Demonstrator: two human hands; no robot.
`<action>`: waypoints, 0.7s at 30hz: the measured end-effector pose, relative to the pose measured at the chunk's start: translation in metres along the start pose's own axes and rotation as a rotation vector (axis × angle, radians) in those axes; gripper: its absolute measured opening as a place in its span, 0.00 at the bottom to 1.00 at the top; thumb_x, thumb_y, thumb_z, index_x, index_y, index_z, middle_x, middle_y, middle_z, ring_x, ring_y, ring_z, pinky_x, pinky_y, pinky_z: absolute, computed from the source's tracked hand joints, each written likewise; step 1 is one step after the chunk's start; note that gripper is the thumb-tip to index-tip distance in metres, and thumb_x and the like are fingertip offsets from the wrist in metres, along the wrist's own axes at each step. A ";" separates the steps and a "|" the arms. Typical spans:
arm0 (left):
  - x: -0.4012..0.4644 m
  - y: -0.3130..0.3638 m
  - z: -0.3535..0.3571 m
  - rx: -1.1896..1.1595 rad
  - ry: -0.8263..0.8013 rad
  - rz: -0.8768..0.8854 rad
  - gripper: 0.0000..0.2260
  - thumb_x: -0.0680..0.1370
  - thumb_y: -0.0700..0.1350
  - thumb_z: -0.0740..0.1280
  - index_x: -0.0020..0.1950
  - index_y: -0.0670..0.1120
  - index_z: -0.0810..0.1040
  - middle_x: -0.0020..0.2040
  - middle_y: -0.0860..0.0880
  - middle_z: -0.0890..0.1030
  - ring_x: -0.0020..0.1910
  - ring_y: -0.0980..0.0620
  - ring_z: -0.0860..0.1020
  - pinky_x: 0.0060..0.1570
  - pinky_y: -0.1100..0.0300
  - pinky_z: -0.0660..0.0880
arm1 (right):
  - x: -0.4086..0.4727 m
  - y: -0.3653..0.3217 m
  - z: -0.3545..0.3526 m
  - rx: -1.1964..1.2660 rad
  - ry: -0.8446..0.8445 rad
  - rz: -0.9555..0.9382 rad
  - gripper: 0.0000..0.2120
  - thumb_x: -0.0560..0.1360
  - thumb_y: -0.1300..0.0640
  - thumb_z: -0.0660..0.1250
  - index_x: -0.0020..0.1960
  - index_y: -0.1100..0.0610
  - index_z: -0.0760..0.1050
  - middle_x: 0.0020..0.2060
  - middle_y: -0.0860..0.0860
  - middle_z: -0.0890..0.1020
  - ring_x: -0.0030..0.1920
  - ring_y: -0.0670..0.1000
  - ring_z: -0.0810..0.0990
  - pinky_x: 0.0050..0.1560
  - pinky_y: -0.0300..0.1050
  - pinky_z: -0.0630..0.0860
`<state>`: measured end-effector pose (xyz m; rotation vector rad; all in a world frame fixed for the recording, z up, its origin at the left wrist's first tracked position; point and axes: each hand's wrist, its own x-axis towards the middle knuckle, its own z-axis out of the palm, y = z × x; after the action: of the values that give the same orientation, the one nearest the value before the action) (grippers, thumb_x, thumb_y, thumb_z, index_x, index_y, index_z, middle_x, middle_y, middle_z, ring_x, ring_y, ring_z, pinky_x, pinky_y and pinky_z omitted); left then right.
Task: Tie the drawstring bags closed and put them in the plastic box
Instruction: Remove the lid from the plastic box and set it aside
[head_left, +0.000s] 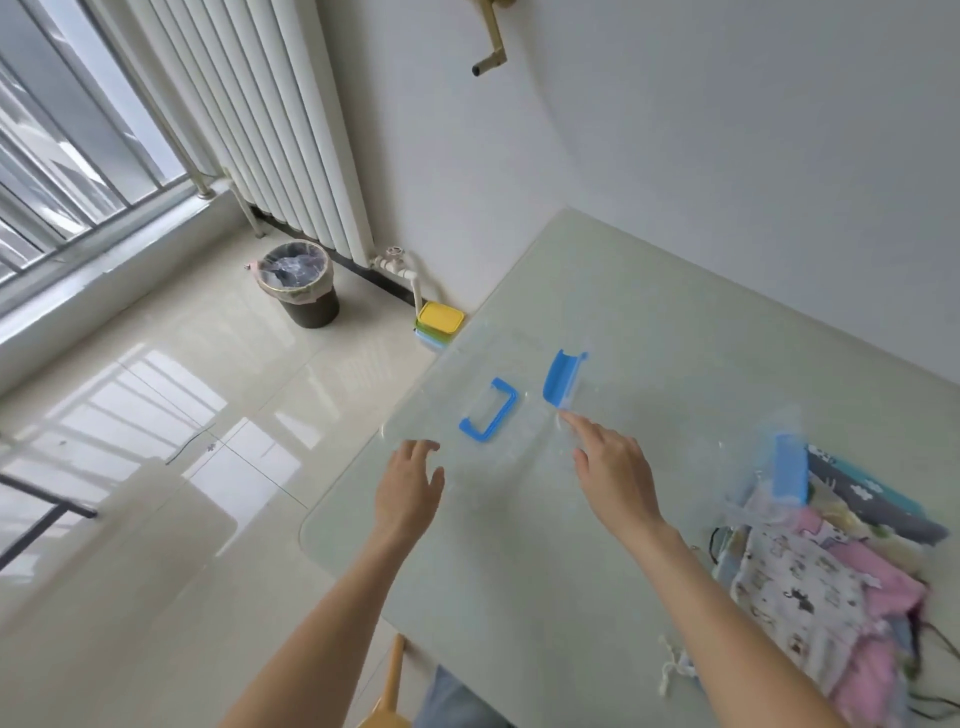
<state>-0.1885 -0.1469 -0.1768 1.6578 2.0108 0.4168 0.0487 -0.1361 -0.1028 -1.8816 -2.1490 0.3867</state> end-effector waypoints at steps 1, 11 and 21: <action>0.004 0.000 0.003 0.057 -0.080 0.109 0.17 0.79 0.47 0.62 0.67 0.50 0.70 0.69 0.50 0.69 0.68 0.49 0.68 0.62 0.55 0.67 | 0.001 -0.001 0.000 0.028 0.004 0.010 0.22 0.76 0.66 0.60 0.69 0.55 0.69 0.52 0.54 0.82 0.49 0.57 0.79 0.53 0.48 0.70; 0.001 -0.010 0.006 0.370 -0.327 0.143 0.19 0.80 0.54 0.56 0.72 0.56 0.64 0.75 0.54 0.60 0.74 0.50 0.57 0.72 0.47 0.50 | 0.031 -0.023 0.012 0.214 0.004 0.003 0.22 0.77 0.66 0.61 0.70 0.55 0.69 0.49 0.56 0.83 0.49 0.58 0.79 0.53 0.46 0.70; -0.012 0.044 -0.007 0.118 -0.258 0.403 0.13 0.80 0.52 0.59 0.63 0.54 0.74 0.56 0.55 0.79 0.56 0.54 0.76 0.54 0.60 0.71 | -0.017 -0.016 -0.014 0.170 0.181 -0.013 0.14 0.77 0.59 0.62 0.61 0.57 0.76 0.54 0.51 0.82 0.54 0.55 0.78 0.54 0.46 0.71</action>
<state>-0.1545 -0.1492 -0.1461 2.0794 1.5415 0.2080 0.0416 -0.1542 -0.0841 -1.7381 -1.9460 0.3687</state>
